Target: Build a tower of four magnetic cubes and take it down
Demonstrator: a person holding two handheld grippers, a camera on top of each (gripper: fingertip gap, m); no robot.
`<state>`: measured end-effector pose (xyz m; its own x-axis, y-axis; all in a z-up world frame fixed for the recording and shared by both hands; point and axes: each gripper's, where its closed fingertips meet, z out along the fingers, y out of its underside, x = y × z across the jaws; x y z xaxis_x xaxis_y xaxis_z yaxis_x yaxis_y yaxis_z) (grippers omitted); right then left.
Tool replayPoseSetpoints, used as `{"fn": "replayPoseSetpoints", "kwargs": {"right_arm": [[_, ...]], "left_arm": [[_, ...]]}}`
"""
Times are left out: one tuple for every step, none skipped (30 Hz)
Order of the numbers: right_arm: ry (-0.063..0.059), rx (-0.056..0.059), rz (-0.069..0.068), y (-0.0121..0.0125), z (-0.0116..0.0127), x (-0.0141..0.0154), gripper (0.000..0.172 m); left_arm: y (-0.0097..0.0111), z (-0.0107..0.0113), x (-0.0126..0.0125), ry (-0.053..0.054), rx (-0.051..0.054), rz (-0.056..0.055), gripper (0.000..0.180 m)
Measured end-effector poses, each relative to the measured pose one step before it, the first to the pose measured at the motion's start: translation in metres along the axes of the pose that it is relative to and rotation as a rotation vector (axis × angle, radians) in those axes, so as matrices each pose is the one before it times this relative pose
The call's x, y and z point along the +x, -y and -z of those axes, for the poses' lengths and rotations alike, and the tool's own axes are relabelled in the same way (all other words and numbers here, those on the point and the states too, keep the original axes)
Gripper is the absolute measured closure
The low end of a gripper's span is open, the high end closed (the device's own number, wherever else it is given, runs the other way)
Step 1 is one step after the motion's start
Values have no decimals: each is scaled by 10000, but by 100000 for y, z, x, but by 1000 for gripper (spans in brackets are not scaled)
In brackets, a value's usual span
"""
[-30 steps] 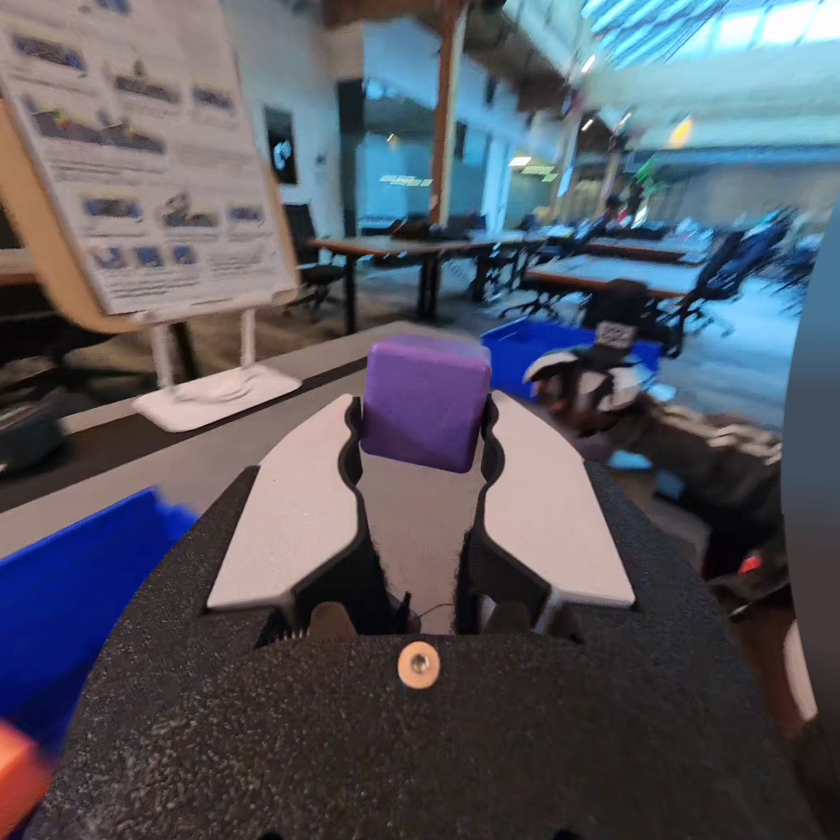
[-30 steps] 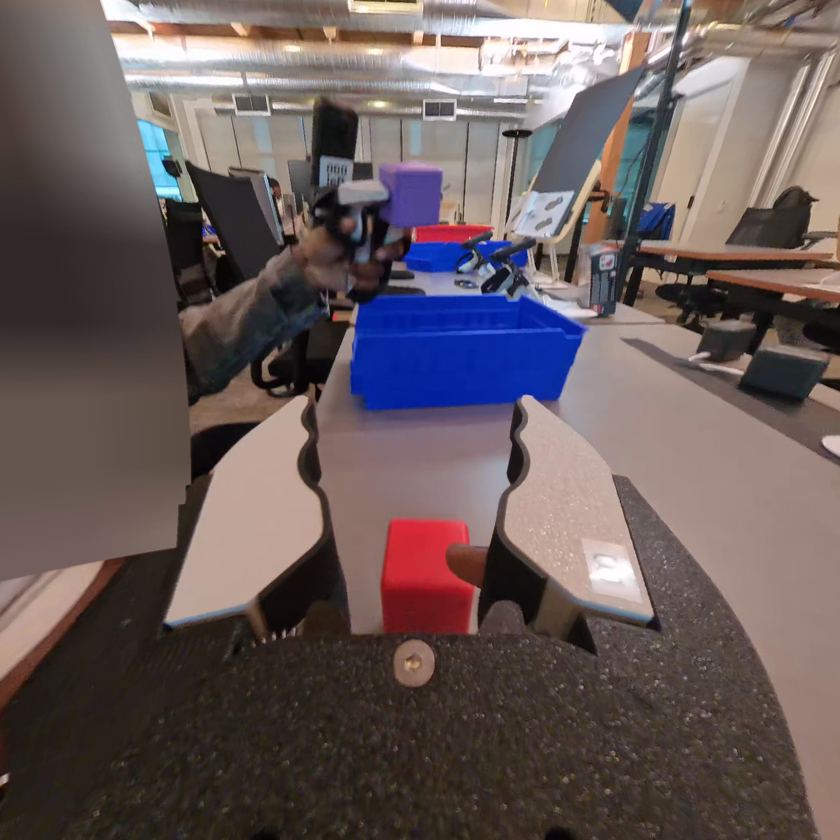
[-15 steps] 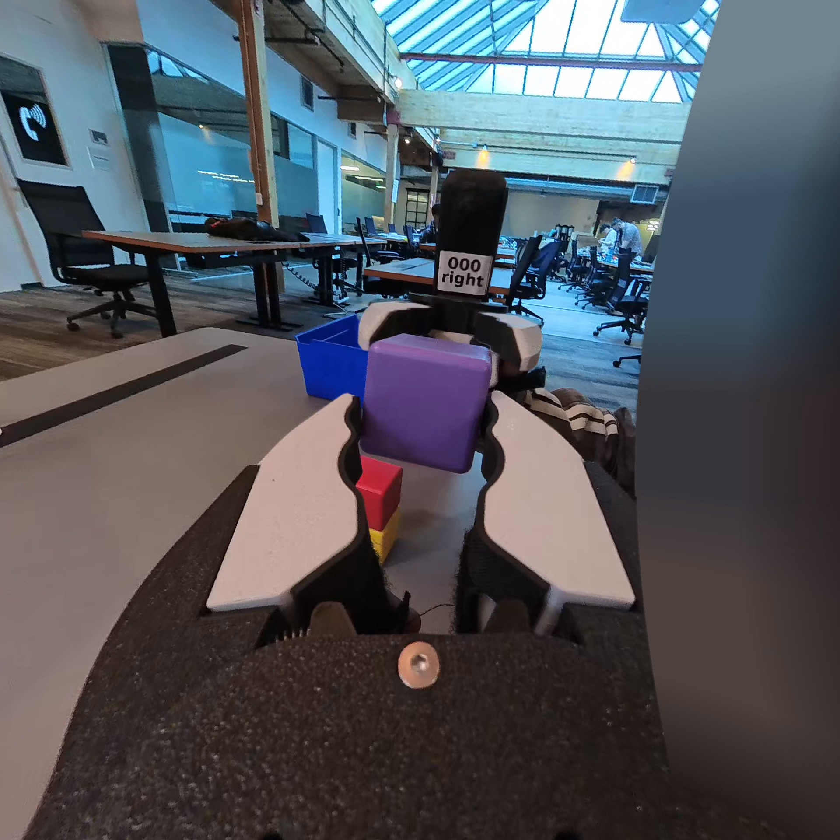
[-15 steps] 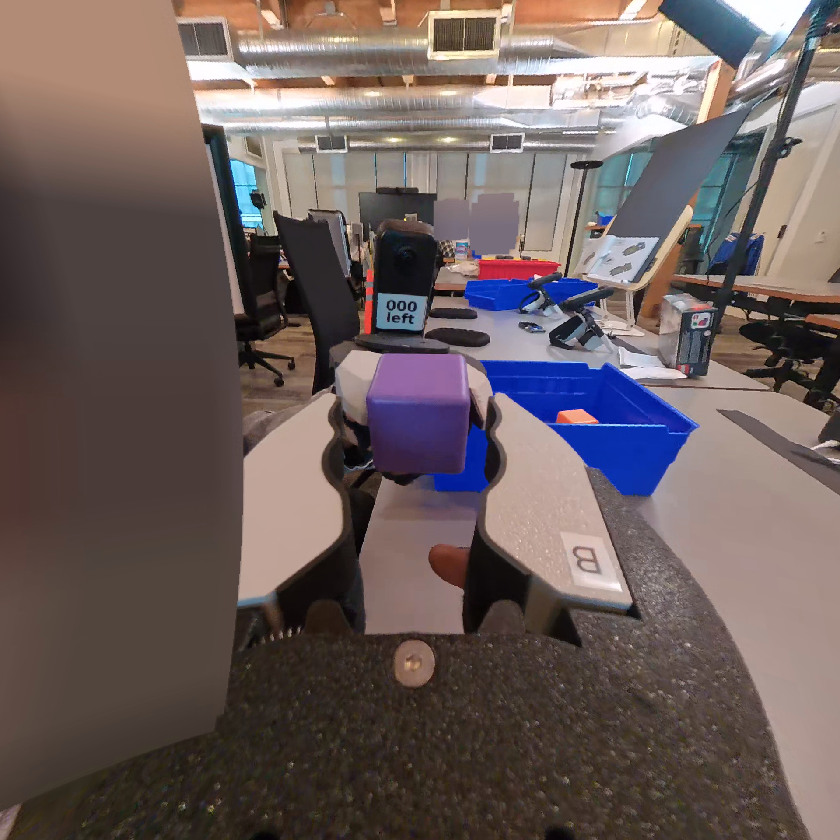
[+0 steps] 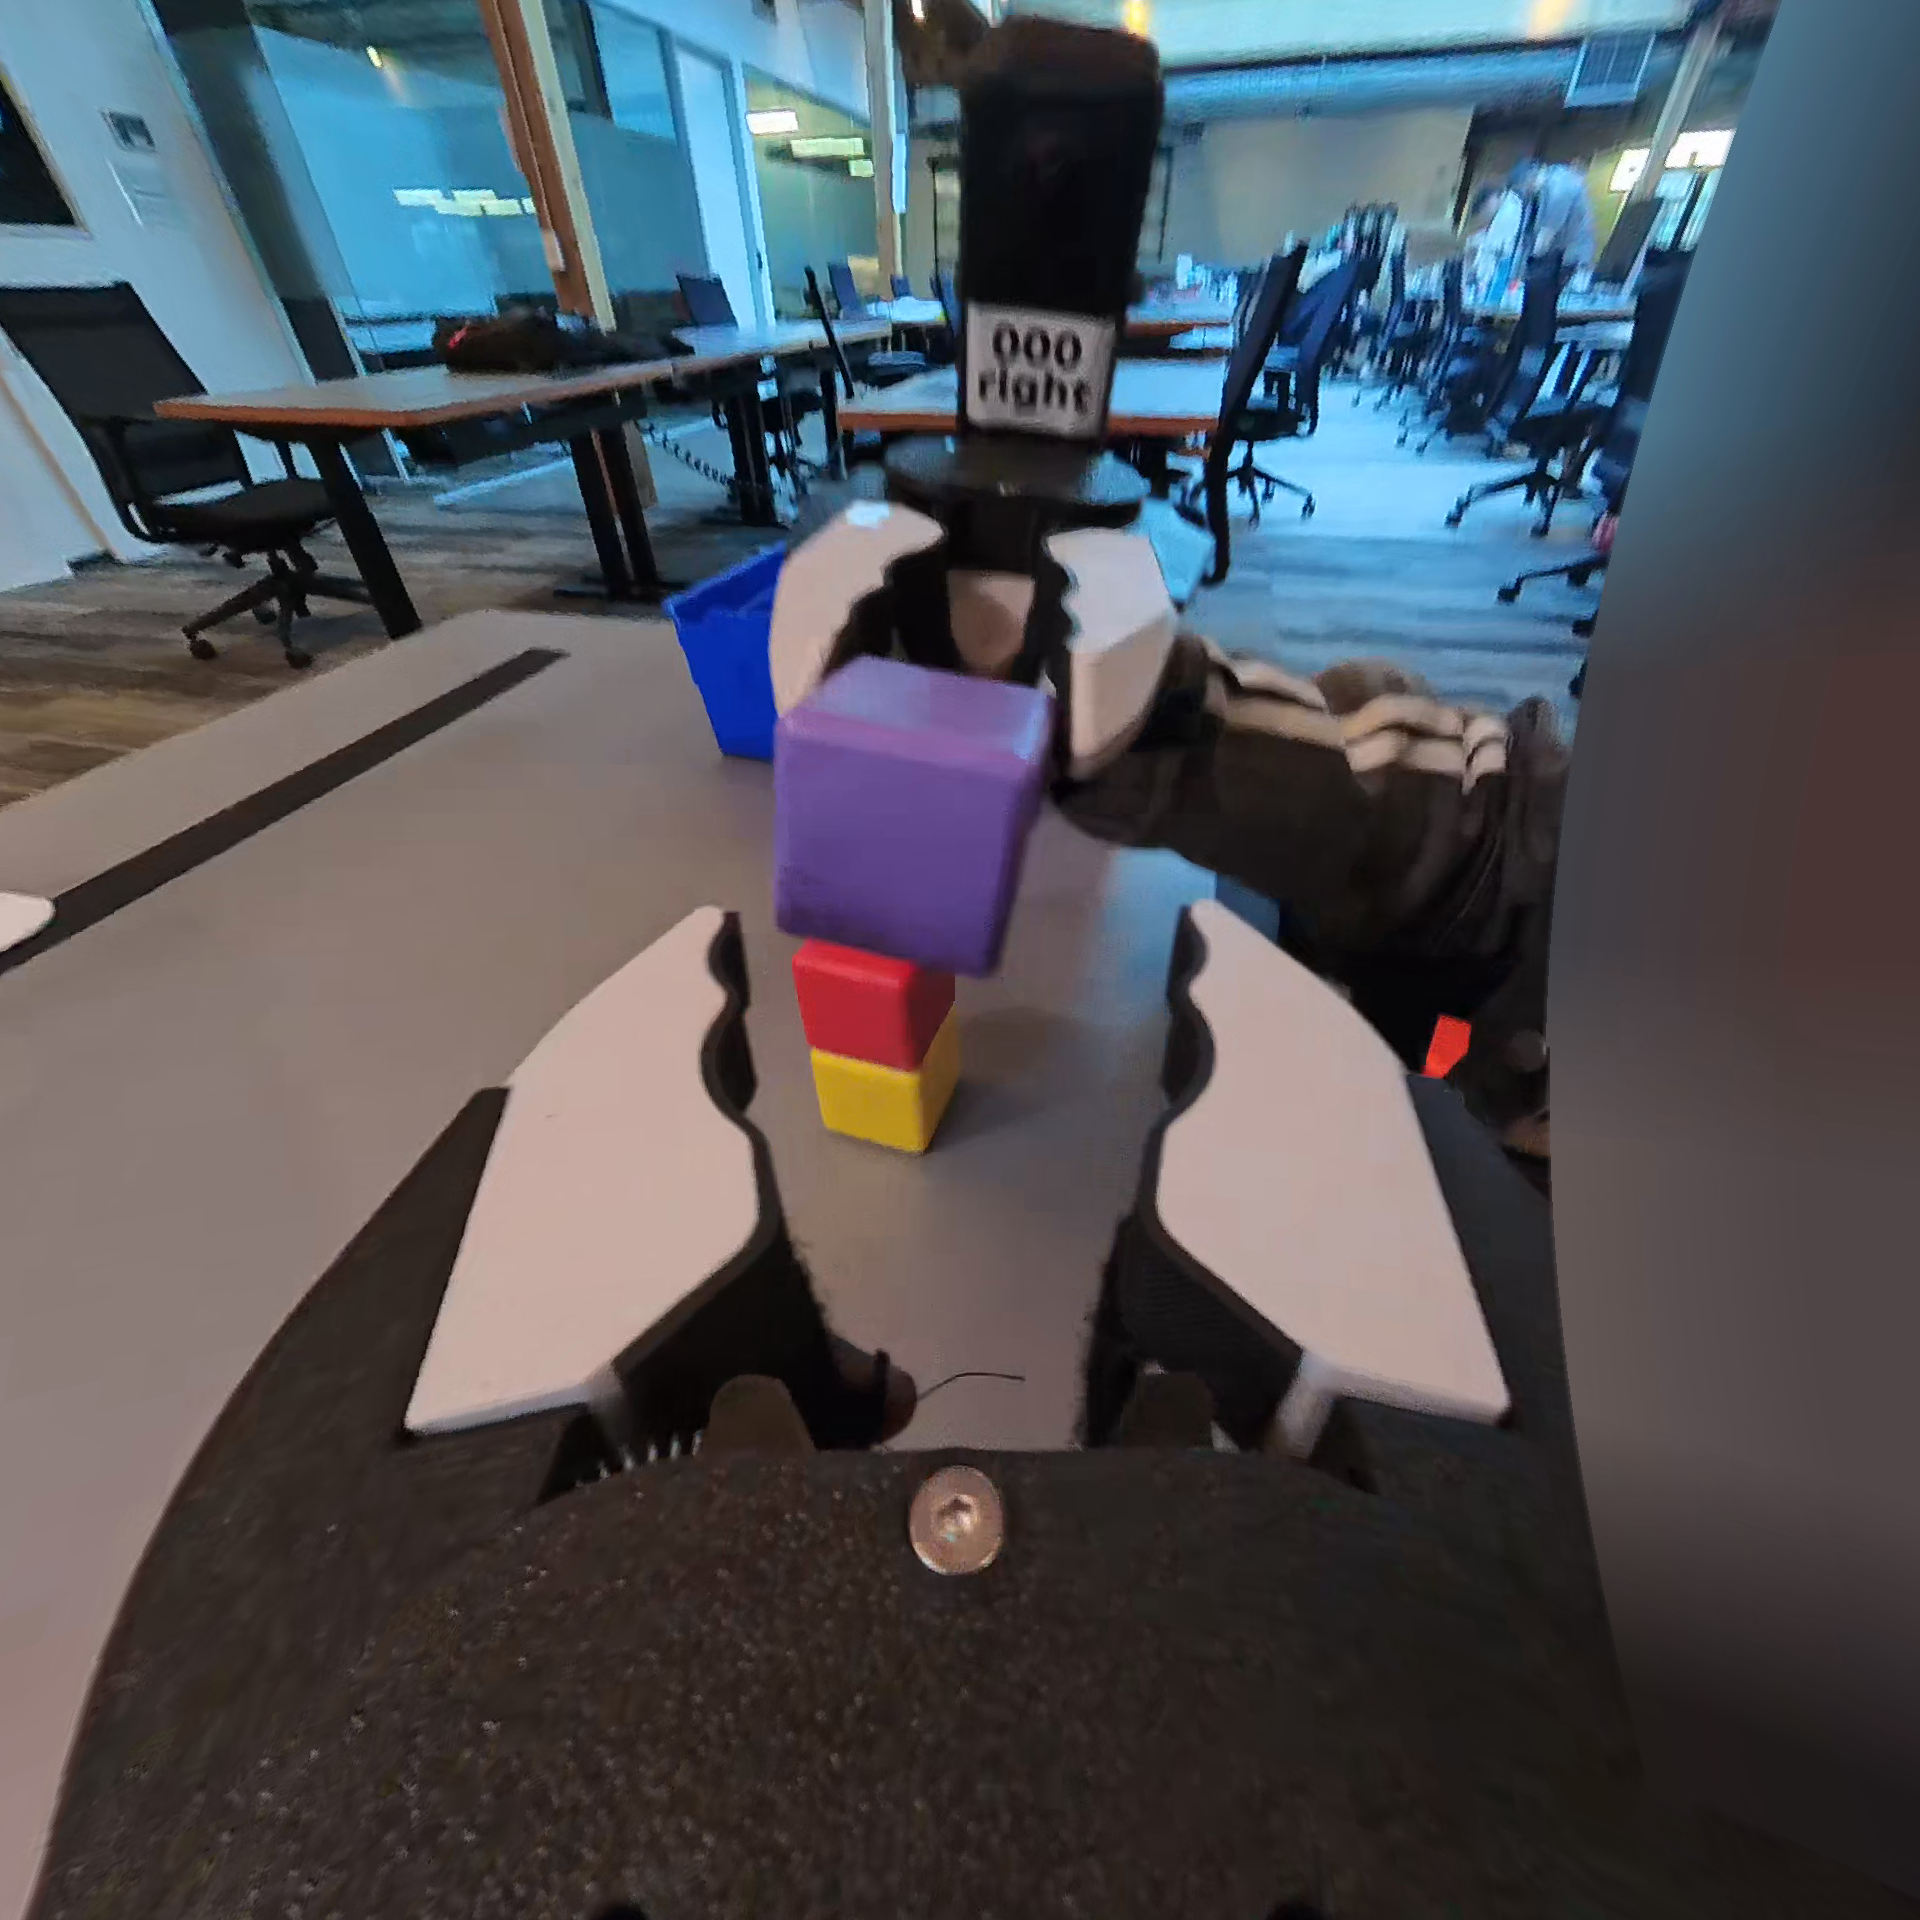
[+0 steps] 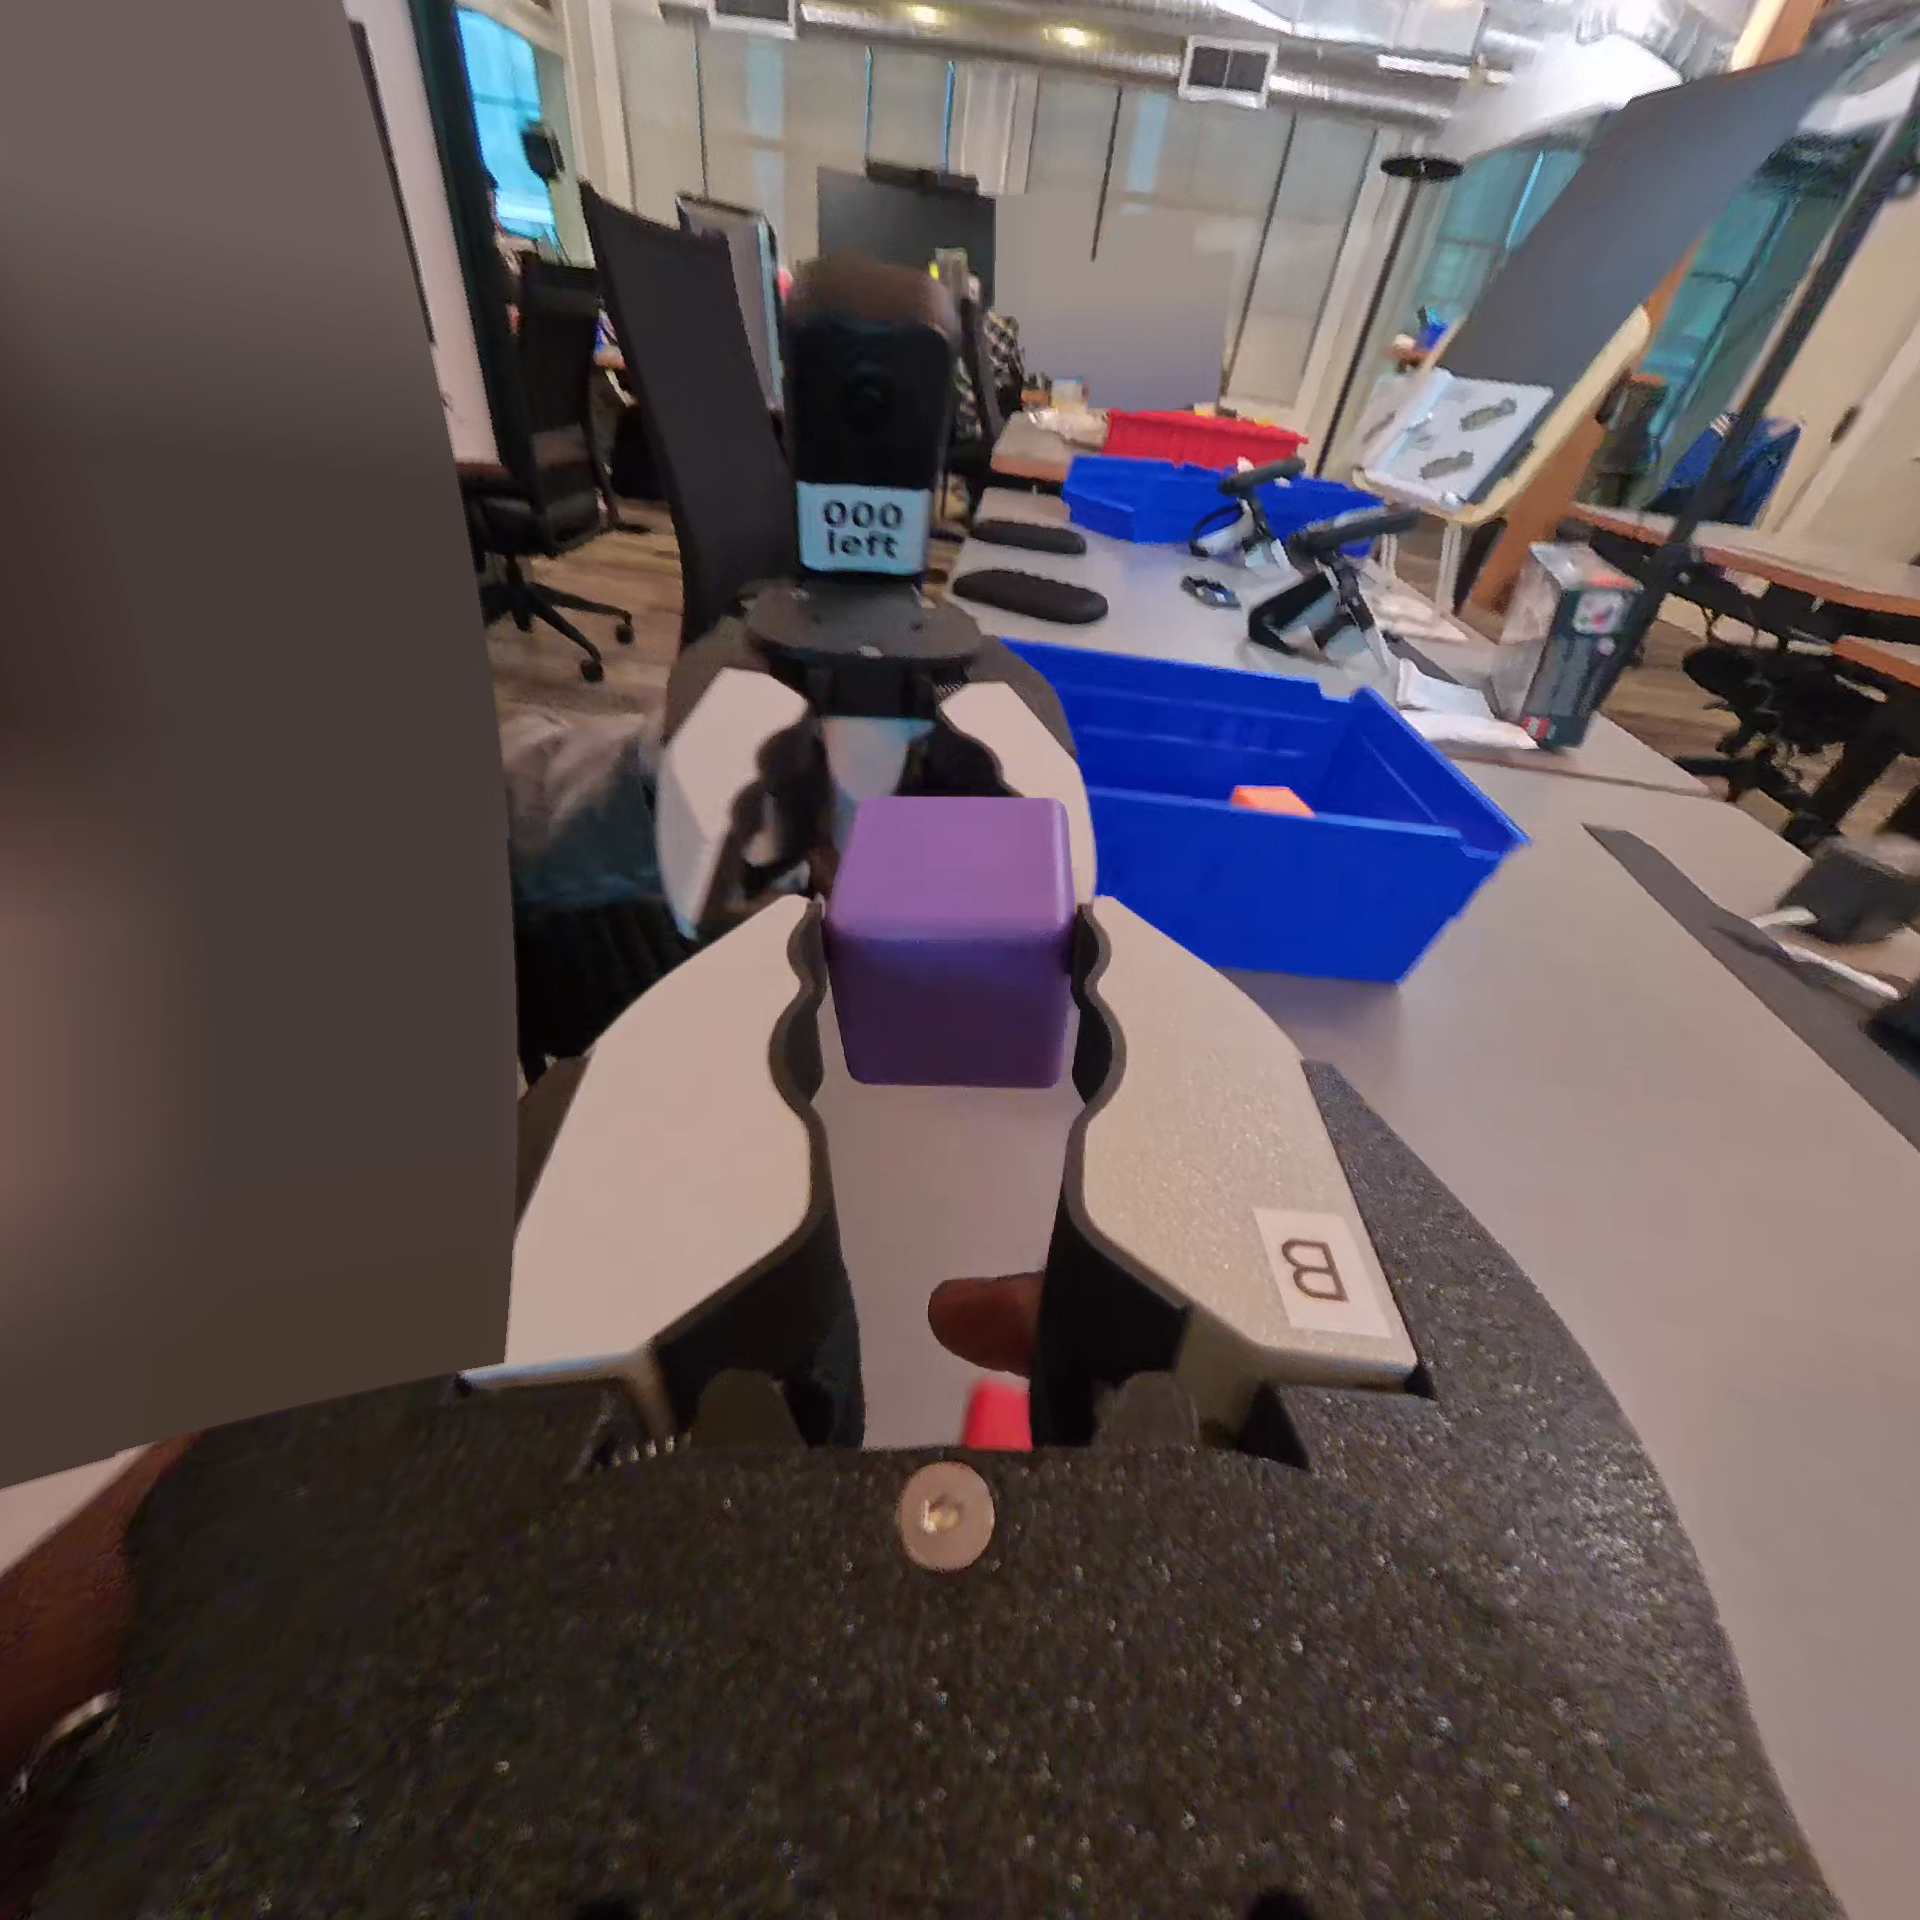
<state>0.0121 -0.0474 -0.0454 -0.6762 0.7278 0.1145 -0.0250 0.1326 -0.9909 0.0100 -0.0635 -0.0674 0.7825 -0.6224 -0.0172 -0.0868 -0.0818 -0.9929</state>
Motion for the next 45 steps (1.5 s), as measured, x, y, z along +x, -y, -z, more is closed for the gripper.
{"fn": "replayPoseSetpoints", "kwargs": {"right_arm": [[-147,-232,4,-727,738,662,126],[-135,-228,-20,-843,755,664,126],[-49,-133,-75,-800,713,532,126],[0,-7,-150,-681,670,432,126],[-8,87,-189,-528,622,386,126],[29,103,-200,-471,573,291,126],[59,94,-173,-429,477,182,126],[67,64,-144,-440,365,110,126],[78,13,-109,-445,267,52,126],[34,-31,-96,-428,182,72,126],[-39,-32,-81,-352,120,134,126],[-45,-8,-55,-250,91,98,126],[-21,24,-38,-148,65,9,126],[-38,37,-26,-90,55,4,126],[-48,7,-12,-106,38,11,126],[-69,-41,-13,-154,25,26,126],[-89,-93,-20,-195,-6,40,126],[-127,1,-7,-32,13,70,126],[-88,6,23,3,23,6,126],[-67,-3,24,2,24,-14,126],[-51,1,2,-14,31,-20,126],[-23,4,18,-10,40,-29,126],[1,10,25,-14,60,-24,126],[7,12,8,-22,66,0,126],[8,21,-24,-20,57,40,126],[8,28,-60,-19,39,62,126],[-8,29,-81,-25,33,96,126],[18,48,-55,-12,38,42,126],[-5,79,-1,16,27,27,126],[-77,112,29,57,18,94,119],[-83,155,3,131,27,81,109],[-43,186,-41,171,70,52,103],[-22,218,-62,207,114,49,99],[-52,248,-58,211,159,97,96],[-110,248,-37,210,190,194,93],[-118,237,-11,204,212,194,91],[-130,205,7,199,209,205,90],[-144,172,25,199,189,231,90],[-142,150,39,193,177,222,90],[-101,139,34,187,142,160,90],[-37,121,12,153,128,57,90],[7,80,-11,85,100,-16,90],[8,25,-20,-4,79,-8,90],[-21,-17,-6,-56,50,39,90],[-22,-32,16,-70,36,37,90]], "left_arm": [[-817,-30,-49,-41,-305,-35,95],[-759,-53,-94,-6,-220,0,89],[-705,-66,-151,21,-167,16,84],[-609,-57,-146,10,-102,24,79],[-516,-46,-96,-17,-64,62,75],[-418,-33,-123,-9,-48,87,70],[-313,-29,-98,-10,-29,85,64],[-216,-6,-51,-28,-21,92,59],[-160,8,32,-62,-33,85,55],[-94,11,102,-85,-27,42,51],[-27,1,47,-38,-15,6,47],[-15,6,2,6,-20,-47,45],[10,22,-35,36,-13,-83,43],[20,35,-71,60,-2,-76,43],[44,33,-25,24,10,-48,43],[26,38,-9,6,12,-16,43],[10,19,-61,28,-5,7,44],[-16,13,-26,6,-12,5,44],[-48,6,18,-14,-23,-11,44],[-70,-8,-40,28,-37,-10,44],[-90,-19,-37,33,-57,-20,45],[-68,-27,29,4,-48,-31,45],[-8,-16,72,-15,-20,-31,45],[39,-14,67,-15,-6,-26,45],[71,12,83,-20,1,-39,45],[100,29,69,-10,12,-48,45],[161,77,33,22,30,-41,45],[207,117,43,17,52,-37,45],[222,152,52,-2,54,-22,46],[191,182,7,16,33,1,46],[214,250,-46,35,32,21,46],[273,321,-23,3,43,29,46],[362,447,-99,34,64,21,46],[414,573,-257,123,68,-6,46],[512,724,-487,222,90,4,47],[525,871,-793,356,64,51,48],[446,1047,-1338,626,1,136,52],[459,1154,-1925,879,31,265,56],[705,1096,-1938,713,281,574,59],[703,1011,-1922,550,235,738,65],[523,1003,-2254,751,48,549,69],[832,903,-1758,461,267,417,69],[1180,819,-1007,55,548,370,71],[1108,722,-735,-30,480,335,74],[814,638,-1027,217,230,205,74]]}}
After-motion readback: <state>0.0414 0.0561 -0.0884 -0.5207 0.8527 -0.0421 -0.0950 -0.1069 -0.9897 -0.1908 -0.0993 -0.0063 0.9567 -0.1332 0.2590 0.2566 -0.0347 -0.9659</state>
